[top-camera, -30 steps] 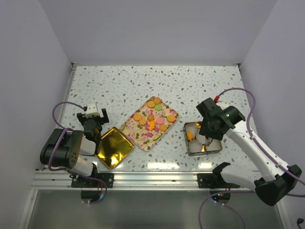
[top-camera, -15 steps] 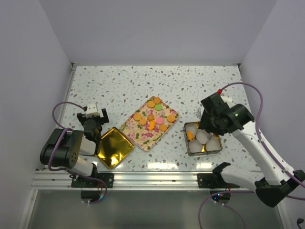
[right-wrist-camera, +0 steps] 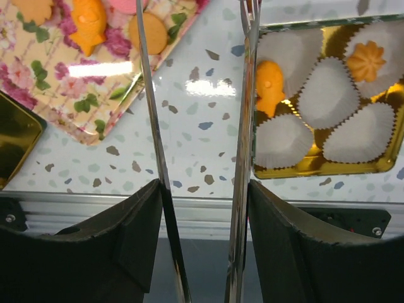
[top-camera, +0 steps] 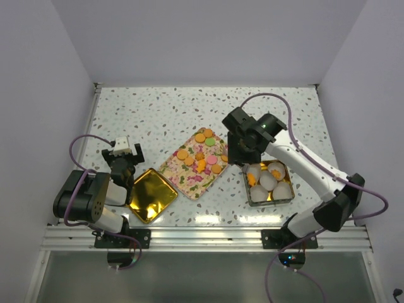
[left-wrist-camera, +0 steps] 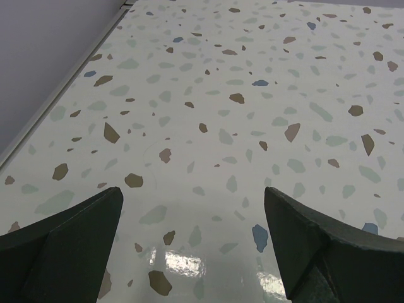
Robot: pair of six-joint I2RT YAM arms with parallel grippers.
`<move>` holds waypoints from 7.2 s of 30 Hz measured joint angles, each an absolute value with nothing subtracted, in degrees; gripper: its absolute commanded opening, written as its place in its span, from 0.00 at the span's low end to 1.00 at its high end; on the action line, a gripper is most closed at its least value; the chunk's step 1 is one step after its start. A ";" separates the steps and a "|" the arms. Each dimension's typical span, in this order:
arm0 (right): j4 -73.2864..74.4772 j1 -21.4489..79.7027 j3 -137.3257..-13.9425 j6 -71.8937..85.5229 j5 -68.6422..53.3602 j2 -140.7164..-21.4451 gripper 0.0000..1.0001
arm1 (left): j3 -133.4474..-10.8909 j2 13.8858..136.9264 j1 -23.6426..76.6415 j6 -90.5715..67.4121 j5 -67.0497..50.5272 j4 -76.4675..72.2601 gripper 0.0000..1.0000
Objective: Pack the cookies
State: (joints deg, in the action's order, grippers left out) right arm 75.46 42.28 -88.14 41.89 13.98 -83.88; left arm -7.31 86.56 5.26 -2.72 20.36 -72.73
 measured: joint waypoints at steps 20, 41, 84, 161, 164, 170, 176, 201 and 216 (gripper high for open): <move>71.26 49.76 -95.48 39.38 12.47 -101.10 0.50 | -7.31 86.56 5.26 -2.72 20.36 -72.73 1.00; 73.91 49.82 -96.12 39.88 12.88 -104.05 0.49 | -7.31 86.56 5.26 -2.72 20.36 -72.73 1.00; 76.73 56.55 -95.57 43.75 13.54 -104.86 0.49 | -7.31 86.56 5.26 -2.72 20.36 -72.73 1.00; 77.56 44.97 -54.81 60.64 20.51 -41.06 0.54 | -7.31 86.56 5.26 -2.72 20.36 -72.73 1.00; 77.58 43.86 -54.87 60.49 20.53 -39.53 0.54 | -7.31 86.56 5.26 -2.72 20.36 -72.73 1.00; 77.67 42.94 -55.42 60.20 20.56 -39.90 0.52 | -7.31 86.56 5.26 -2.72 20.36 -72.73 1.00; 78.04 42.94 -60.75 58.46 21.98 -45.23 0.49 | -7.31 86.56 5.26 -2.72 20.36 -72.73 1.00; 70.37 56.95 -91.61 47.29 14.52 -93.03 0.50 | -7.31 86.56 5.26 -2.72 20.36 -72.73 1.00; 68.93 57.21 -99.50 47.29 11.79 -103.88 0.49 | -7.31 86.56 5.26 -2.72 20.38 -72.73 1.00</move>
